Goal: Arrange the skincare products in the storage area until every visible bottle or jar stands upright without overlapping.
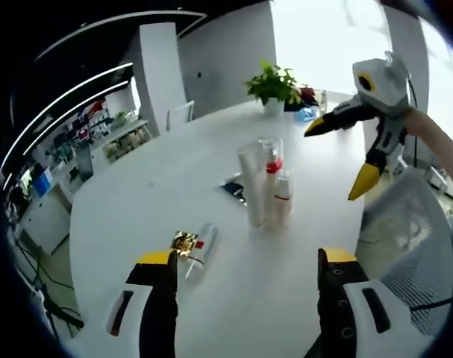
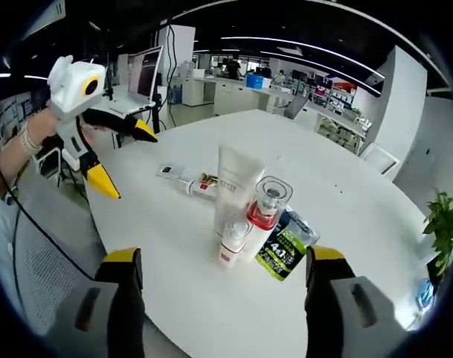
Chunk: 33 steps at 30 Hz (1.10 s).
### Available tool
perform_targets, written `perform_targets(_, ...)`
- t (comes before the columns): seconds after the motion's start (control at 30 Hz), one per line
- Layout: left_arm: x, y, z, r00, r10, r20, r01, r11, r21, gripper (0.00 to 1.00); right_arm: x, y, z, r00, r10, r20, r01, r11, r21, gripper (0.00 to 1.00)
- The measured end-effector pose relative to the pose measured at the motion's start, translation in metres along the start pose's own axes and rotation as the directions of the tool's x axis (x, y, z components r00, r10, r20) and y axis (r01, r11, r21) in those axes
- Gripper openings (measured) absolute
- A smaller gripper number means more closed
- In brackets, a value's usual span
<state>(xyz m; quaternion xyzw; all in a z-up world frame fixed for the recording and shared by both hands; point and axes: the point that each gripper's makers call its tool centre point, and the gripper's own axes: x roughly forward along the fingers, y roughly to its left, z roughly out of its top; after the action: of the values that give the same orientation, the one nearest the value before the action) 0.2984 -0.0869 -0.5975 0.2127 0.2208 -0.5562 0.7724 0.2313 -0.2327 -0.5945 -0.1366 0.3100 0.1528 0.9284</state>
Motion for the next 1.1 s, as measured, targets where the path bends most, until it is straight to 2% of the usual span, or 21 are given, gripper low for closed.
perform_targets(0.3,-0.019,0.014,0.0,0.998,0.063,0.016,-0.063,0.998,-0.008,0.87,-0.008,0.003,0.01,0.999,-0.026,0.018,0.027,0.999,-0.028,0.98)
perform_targets(0.4,-0.023,0.014,0.0,0.998,0.061,0.018,-0.061,0.998,-0.005,0.88,-0.009,0.002,0.013,0.999,-0.034,0.03,0.035,0.999,-0.027,0.99)
perform_targets(0.7,-0.03,0.02,-0.002,0.996,0.086,0.023,-0.086,0.996,-0.008,0.96,-0.015,-0.002,0.015,0.998,-0.052,0.043,0.054,0.998,-0.029,0.99)
perform_targets(1.1,-0.031,0.02,0.001,0.996,0.083,0.033,-0.083,0.997,-0.003,0.97,-0.014,-0.005,0.013,0.998,-0.053,0.041,0.055,0.998,-0.038,0.99)
